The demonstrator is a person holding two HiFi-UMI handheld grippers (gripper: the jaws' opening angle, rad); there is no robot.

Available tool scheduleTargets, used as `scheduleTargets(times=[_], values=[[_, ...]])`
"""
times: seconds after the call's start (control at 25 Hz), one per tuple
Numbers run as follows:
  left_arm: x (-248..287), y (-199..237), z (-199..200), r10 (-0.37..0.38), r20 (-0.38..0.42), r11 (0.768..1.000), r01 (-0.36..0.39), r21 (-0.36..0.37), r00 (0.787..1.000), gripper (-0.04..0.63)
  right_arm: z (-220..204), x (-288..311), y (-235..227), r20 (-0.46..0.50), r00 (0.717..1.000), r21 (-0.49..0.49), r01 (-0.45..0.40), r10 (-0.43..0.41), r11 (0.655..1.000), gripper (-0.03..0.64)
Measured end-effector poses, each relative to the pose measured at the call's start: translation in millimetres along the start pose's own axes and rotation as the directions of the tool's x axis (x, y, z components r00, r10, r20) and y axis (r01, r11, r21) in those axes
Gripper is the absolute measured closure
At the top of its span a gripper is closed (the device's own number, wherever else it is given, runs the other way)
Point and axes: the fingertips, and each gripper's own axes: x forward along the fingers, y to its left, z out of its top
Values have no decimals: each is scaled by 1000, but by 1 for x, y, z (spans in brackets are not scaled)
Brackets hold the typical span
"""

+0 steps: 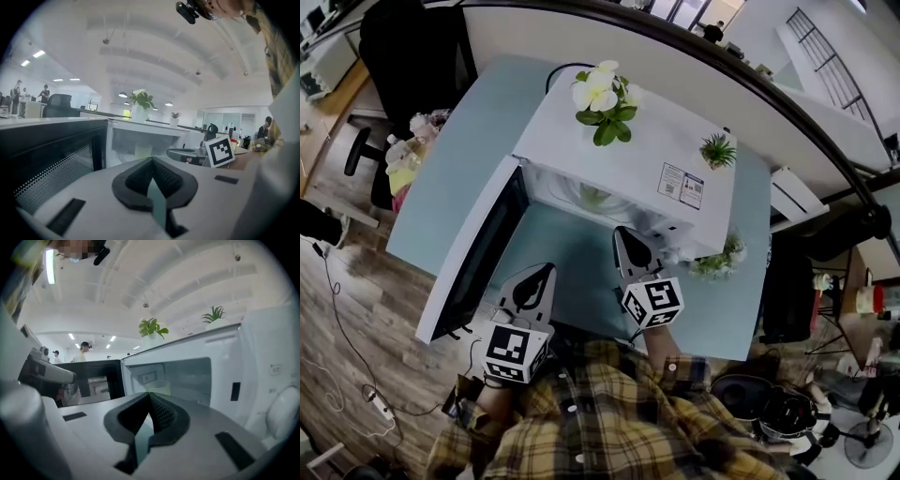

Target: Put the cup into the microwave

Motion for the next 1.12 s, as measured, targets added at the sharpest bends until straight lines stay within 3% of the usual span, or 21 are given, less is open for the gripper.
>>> scheduleTargets(times=[0.44, 0.76, 1.12], values=[[21, -44, 19, -106, 19, 992, 105, 75, 994, 606, 37, -65, -11, 12, 998, 31, -62, 62, 998, 612], [34, -71, 31, -181, 32, 981, 178, 79, 983, 606, 50, -114, -34, 20, 1000, 55, -24, 23, 998, 612], [40, -83, 34, -214, 31, 976, 212, 58, 976, 606, 54, -138, -46, 19, 1000, 41, 5, -6, 999, 612]])
